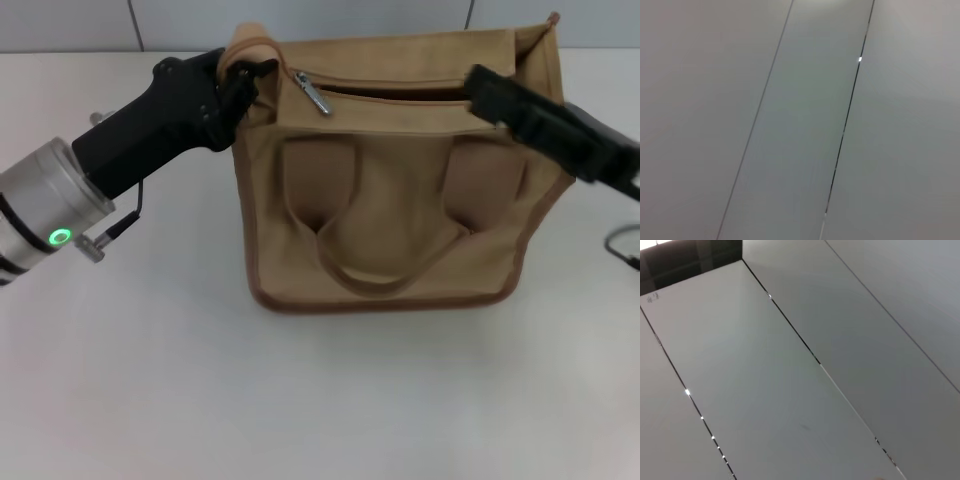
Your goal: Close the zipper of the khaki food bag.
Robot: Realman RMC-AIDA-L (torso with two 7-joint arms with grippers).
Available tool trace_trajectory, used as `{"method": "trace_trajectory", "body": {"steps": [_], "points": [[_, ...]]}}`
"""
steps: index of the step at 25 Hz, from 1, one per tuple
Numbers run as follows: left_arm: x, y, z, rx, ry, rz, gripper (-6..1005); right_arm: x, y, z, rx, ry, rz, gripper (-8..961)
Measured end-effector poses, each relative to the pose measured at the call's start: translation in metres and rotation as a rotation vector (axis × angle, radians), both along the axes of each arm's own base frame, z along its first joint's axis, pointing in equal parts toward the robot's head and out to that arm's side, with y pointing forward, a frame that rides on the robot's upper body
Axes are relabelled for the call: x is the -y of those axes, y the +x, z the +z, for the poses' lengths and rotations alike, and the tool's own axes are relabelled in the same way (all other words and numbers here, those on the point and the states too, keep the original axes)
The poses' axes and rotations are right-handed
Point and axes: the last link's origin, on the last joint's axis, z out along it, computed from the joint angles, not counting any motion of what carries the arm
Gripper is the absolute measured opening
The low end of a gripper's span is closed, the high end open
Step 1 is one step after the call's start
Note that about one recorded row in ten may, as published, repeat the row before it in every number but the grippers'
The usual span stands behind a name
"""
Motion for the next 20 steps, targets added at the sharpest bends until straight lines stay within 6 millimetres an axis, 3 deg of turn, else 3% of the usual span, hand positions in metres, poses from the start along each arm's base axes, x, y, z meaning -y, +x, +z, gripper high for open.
{"method": "trace_trajectory", "body": {"steps": [8, 20], "points": [[-0.009, 0.018, 0.001, 0.011, -0.031, -0.051, 1, -0.023, -0.020, -0.018, 0.036, -0.034, -0.009, 743], [-0.016, 0.032, 0.002, 0.014, -0.035, -0.092, 4, -0.028, -0.029, -0.043, 0.026, -0.093, -0.064, 621]]}}
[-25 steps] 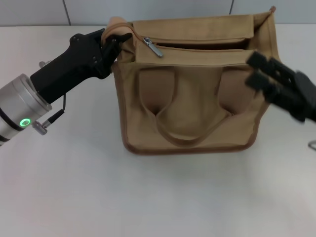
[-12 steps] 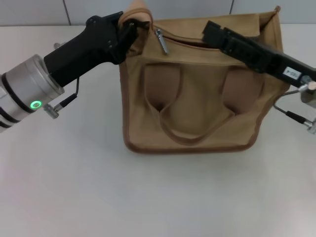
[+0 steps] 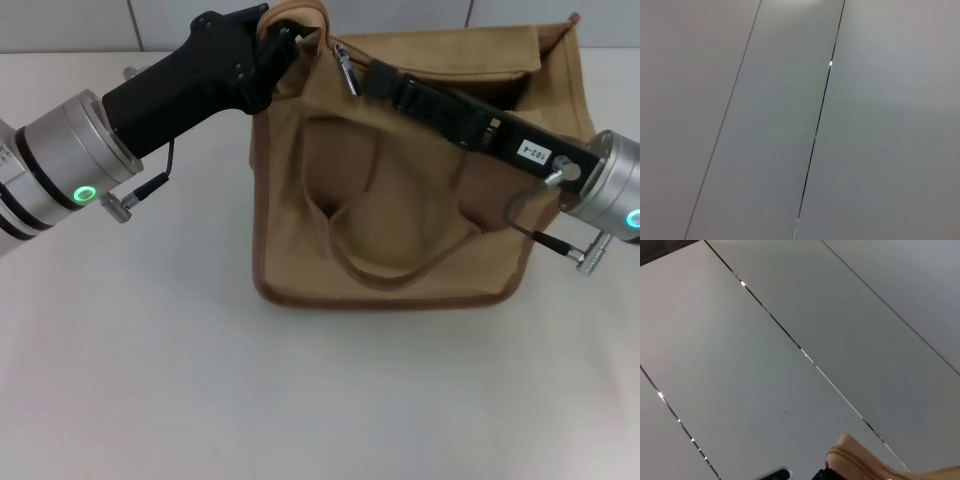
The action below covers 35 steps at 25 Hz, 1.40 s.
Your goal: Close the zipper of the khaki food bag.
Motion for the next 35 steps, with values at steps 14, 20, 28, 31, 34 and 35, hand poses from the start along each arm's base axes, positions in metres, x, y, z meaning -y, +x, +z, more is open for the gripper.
{"method": "trace_trajectory", "body": {"steps": [14, 20, 28, 31, 34, 35], "points": [[-0.002, 0.007, -0.002, 0.003, -0.011, -0.023, 9, -0.006, -0.011, -0.006, 0.012, -0.007, 0.019, 455], [-0.002, 0.007, -0.002, 0.003, -0.010, -0.024, 11, -0.005, -0.010, -0.008, 0.021, -0.010, 0.019, 447], [-0.002, 0.007, -0.002, 0.003, -0.007, -0.024, 14, -0.006, -0.009, -0.008, 0.026, -0.009, 0.012, 423], [-0.001, 0.007, -0.001, 0.004, -0.006, -0.025, 14, -0.007, -0.007, -0.008, 0.031, -0.003, -0.002, 414], [-0.001, 0.007, -0.001, 0.005, -0.006, -0.026, 15, -0.007, -0.007, -0.009, 0.039, 0.001, 0.004, 280], [-0.001, 0.007, -0.001, 0.005, -0.006, -0.026, 16, -0.007, -0.007, -0.010, 0.045, 0.005, 0.012, 236]]}}
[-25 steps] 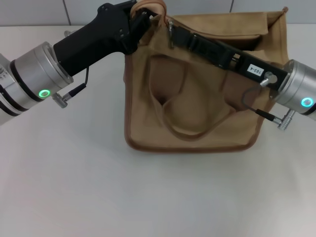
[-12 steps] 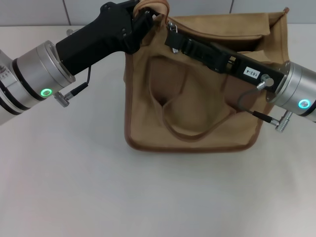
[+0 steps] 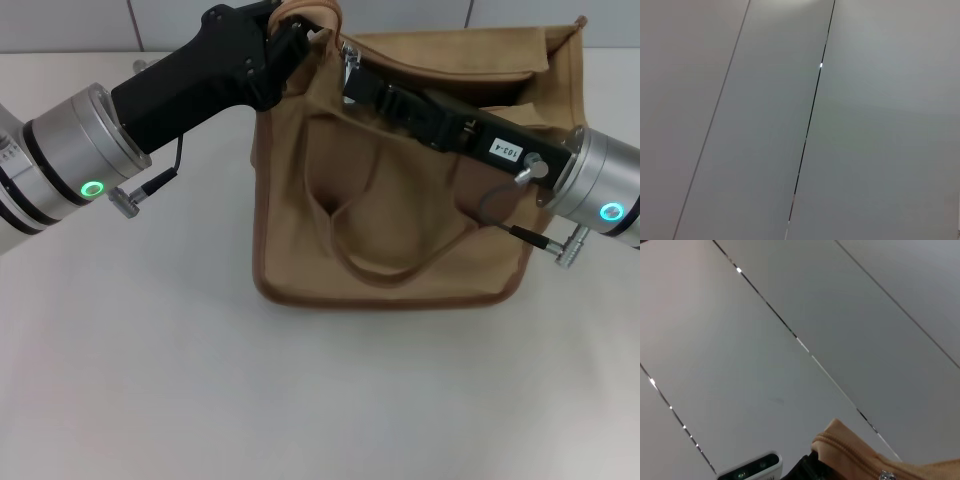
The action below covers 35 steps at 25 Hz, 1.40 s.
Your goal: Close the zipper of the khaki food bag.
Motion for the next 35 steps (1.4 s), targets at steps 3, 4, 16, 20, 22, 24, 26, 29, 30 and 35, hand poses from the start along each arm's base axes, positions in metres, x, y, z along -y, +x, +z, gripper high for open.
{"method": "trace_trajectory", "body": {"steps": [3, 4, 16, 20, 22, 24, 26, 29, 30, 35], "points": [[0.000, 0.000, 0.000, 0.000, 0.001, -0.002, 17, 0.000, 0.000, 0.000, 0.009, 0.011, 0.011, 119], [0.001, 0.000, 0.000, 0.001, 0.001, -0.002, 17, 0.000, 0.000, 0.000, 0.009, 0.011, 0.011, 82], [0.004, -0.009, 0.003, 0.017, 0.014, 0.026, 21, 0.010, 0.027, 0.008, 0.002, 0.045, -0.076, 1], [0.005, -0.011, 0.004, 0.024, 0.020, 0.035, 22, 0.013, 0.038, 0.013, 0.009, 0.068, -0.107, 1], [0.005, -0.011, 0.005, 0.028, 0.024, 0.040, 23, 0.015, 0.046, 0.016, 0.015, 0.084, -0.135, 1], [0.005, -0.012, 0.005, 0.029, 0.025, 0.042, 24, 0.018, 0.057, 0.022, 0.016, 0.106, -0.170, 0], [0.006, -0.013, 0.006, 0.029, 0.027, 0.044, 24, 0.021, 0.065, 0.027, 0.016, 0.121, -0.196, 0], [0.006, -0.014, 0.006, 0.029, 0.028, 0.047, 25, 0.024, 0.072, 0.032, 0.013, 0.138, -0.224, 0], [0.006, -0.015, 0.006, 0.028, 0.029, 0.049, 25, 0.026, 0.077, 0.035, 0.011, 0.149, -0.238, 0], [0.006, -0.019, 0.008, 0.034, 0.042, 0.067, 27, 0.034, 0.095, 0.050, -0.005, 0.207, -0.309, -4]]}}
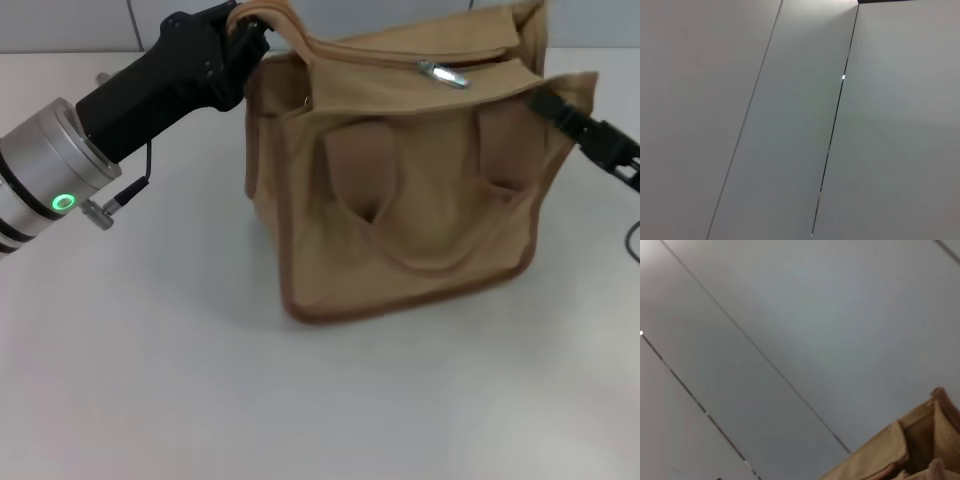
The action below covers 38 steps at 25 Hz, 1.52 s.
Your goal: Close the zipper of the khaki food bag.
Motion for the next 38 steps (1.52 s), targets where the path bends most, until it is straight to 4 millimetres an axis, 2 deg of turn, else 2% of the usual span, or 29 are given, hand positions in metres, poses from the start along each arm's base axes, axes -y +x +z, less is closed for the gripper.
{"method": "trace_trajectory", "body": {"steps": [3, 7, 15, 22, 26, 31, 38], "points": [[0.000, -0.002, 0.002, 0.007, 0.008, 0.010, 28, 0.004, 0.007, 0.007, -0.013, 0.026, -0.024, -3], [0.000, -0.003, 0.002, 0.011, 0.011, 0.014, 29, 0.007, 0.007, 0.009, -0.024, 0.033, -0.016, 5], [0.001, -0.001, 0.001, 0.015, 0.005, 0.008, 32, 0.024, -0.019, 0.019, -0.076, 0.123, 0.216, 56], [-0.001, 0.007, 0.001, 0.025, -0.004, -0.024, 34, 0.006, -0.024, 0.017, -0.039, 0.133, 0.200, 101], [-0.005, 0.013, 0.001, 0.023, -0.006, -0.039, 35, -0.009, -0.030, 0.012, -0.008, 0.064, 0.183, 126], [-0.006, 0.015, 0.002, 0.020, -0.002, -0.046, 37, -0.012, -0.038, 0.006, 0.055, -0.023, 0.234, 326], [-0.011, 0.022, 0.001, 0.017, -0.002, -0.062, 39, -0.019, -0.034, 0.005, 0.071, -0.040, 0.184, 330]]}}
